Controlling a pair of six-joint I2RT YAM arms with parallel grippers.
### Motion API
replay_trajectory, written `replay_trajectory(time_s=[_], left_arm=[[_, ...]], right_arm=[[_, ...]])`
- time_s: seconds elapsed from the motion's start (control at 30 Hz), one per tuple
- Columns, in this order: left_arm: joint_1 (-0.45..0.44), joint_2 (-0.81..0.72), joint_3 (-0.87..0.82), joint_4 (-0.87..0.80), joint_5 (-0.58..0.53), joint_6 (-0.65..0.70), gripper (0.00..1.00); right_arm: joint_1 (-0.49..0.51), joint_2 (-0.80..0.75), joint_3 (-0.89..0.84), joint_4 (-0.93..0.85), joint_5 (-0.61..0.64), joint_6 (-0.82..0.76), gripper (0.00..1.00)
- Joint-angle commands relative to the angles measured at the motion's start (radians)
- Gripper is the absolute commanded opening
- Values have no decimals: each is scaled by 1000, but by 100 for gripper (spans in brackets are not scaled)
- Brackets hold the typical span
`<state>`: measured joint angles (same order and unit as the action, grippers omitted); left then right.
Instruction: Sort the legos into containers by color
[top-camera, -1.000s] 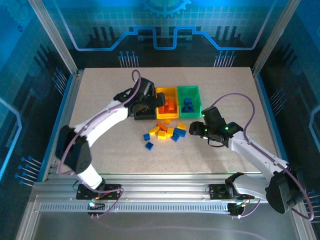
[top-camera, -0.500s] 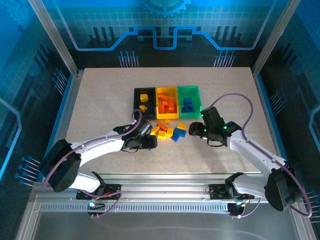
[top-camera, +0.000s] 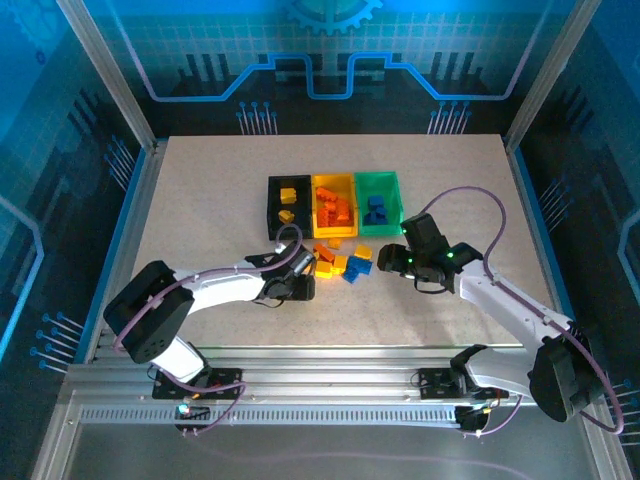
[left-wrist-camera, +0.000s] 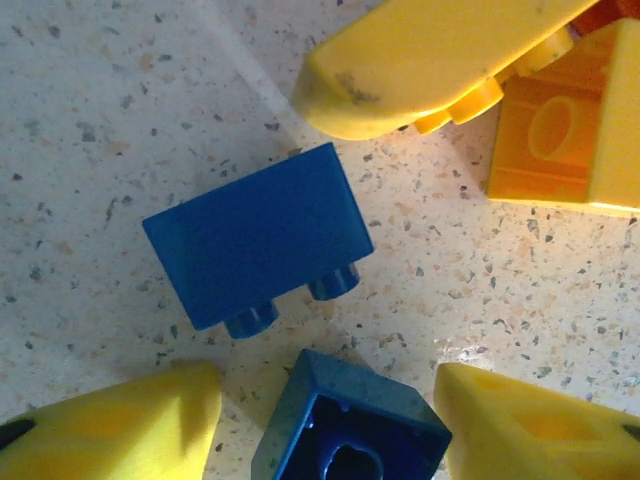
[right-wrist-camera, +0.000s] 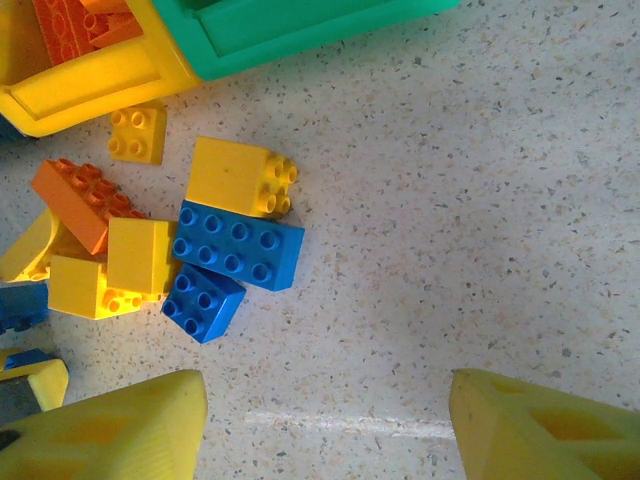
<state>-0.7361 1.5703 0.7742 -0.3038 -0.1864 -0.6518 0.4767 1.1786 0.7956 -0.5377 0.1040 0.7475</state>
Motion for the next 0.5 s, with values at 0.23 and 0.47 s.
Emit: replay_trajectory(time_s=[0.23, 0.47], left_arm=[[-47, -42, 38, -41, -20, -1, 37], [-57, -34, 271, -71, -4, 27, 36]], right_arm=[[-11, -32, 11, -15, 42, 3, 67], [-18, -83, -17, -22, 76, 24, 67]])
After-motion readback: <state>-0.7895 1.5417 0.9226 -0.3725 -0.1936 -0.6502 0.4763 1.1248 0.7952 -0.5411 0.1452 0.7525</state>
